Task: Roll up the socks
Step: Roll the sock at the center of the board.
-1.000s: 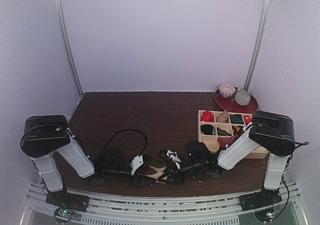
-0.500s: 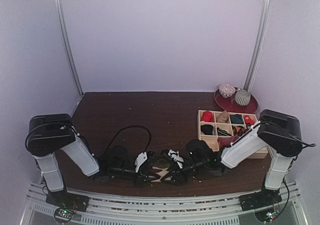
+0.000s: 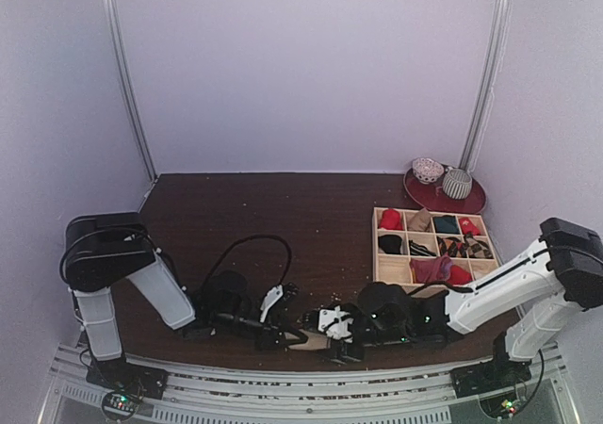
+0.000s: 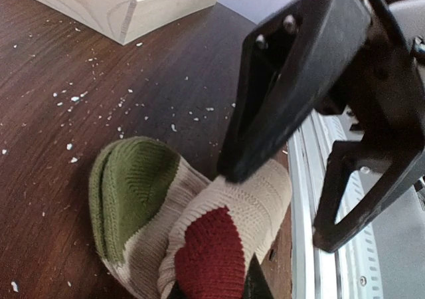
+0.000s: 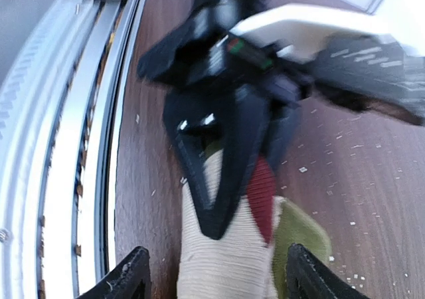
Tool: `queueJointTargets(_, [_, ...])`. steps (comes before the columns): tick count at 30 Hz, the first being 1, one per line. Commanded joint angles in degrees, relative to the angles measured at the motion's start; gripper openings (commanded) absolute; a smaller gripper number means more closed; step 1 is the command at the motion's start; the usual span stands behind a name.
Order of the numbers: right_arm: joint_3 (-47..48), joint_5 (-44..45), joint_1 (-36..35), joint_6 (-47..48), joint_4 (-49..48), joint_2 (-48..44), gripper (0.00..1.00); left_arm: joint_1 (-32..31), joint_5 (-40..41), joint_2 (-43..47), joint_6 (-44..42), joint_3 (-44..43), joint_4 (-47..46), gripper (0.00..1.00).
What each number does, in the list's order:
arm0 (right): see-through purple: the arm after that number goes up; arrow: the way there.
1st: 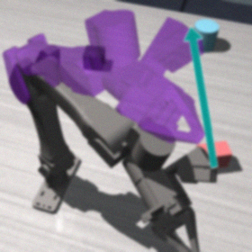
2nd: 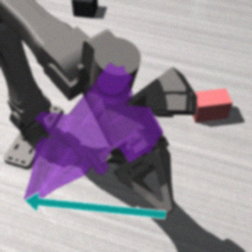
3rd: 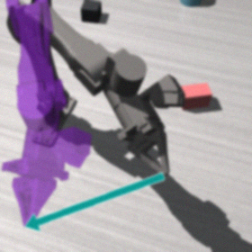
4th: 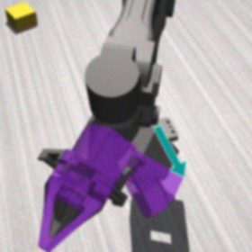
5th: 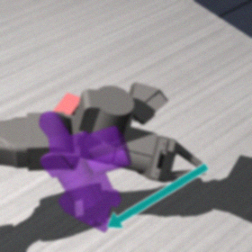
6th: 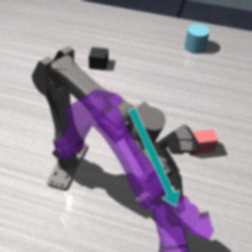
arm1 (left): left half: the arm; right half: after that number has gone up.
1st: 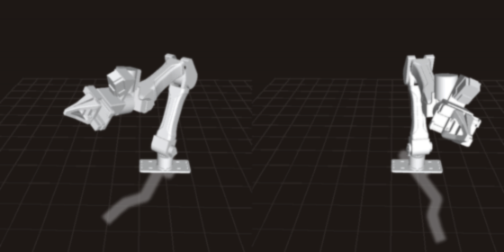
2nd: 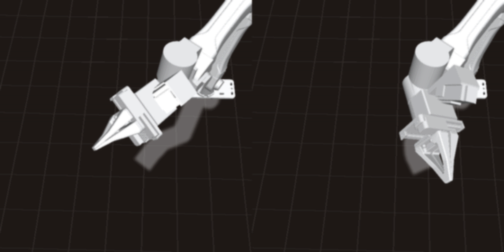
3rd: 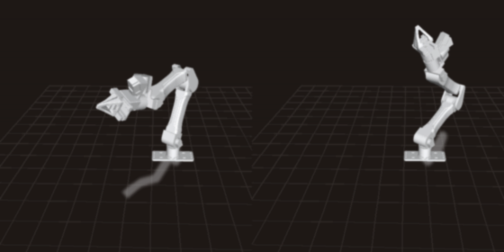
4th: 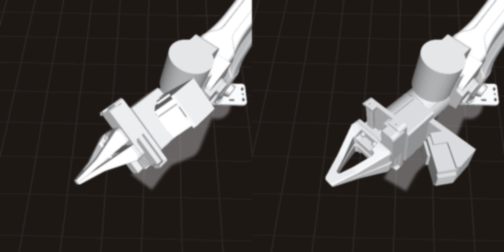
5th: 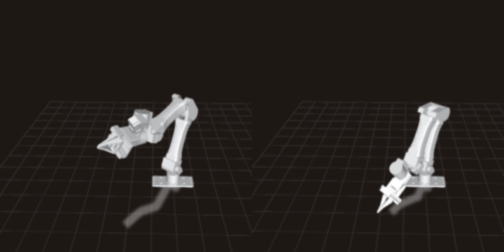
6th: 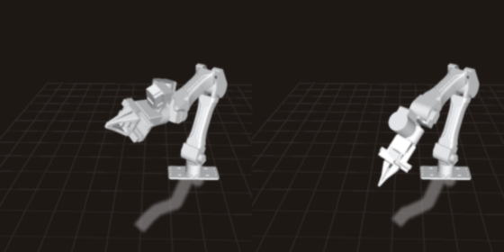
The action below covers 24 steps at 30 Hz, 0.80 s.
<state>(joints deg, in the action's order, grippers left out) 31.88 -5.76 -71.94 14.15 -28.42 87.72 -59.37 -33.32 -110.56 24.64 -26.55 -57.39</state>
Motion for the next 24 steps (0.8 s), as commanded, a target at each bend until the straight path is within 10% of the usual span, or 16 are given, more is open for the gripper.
queueJointTargets(1, [4.5, 6.2, -2.4, 6.8, 7.7, 6.8, 0.70, -0.7, -1.6, -5.1, 2.1, 3.0, 23.8, 0.00])
queueJointTargets(11, [6.8, 9.1, -2.9, 3.2, 11.0, 12.1, 0.42, -0.2, -1.4, -4.6, 1.5, 2.5, 24.3, 0.00])
queueJointTargets(16, [4.0, 4.5, -0.8, -4.9, 8.1, 12.2, 0.34, -0.2, 3.4, 1.7, -2.4, 1.8, 26.5, 0.21])
queueJointTargets(19, [0.4, -1.9, 1.6, -11.2, 2.5, 12.6, 0.33, -0.2, 8.0, 8.4, -6.5, 1.3, 27.6, 0.51])
queueJointTargets(21, [-1.3, -5.0, 2.6, -15.3, -0.7, 14.0, 0.33, -0.2, 11.9, 12.5, -9.6, 1.8, 26.4, 0.92])
queueJointTargets(24, [-3.2, -9.7, 4.1, -19.9, -5.0, 17.0, 0.32, -0.3, 14.5, 17.3, -14.4, 3.9, 19.8, 0.98])
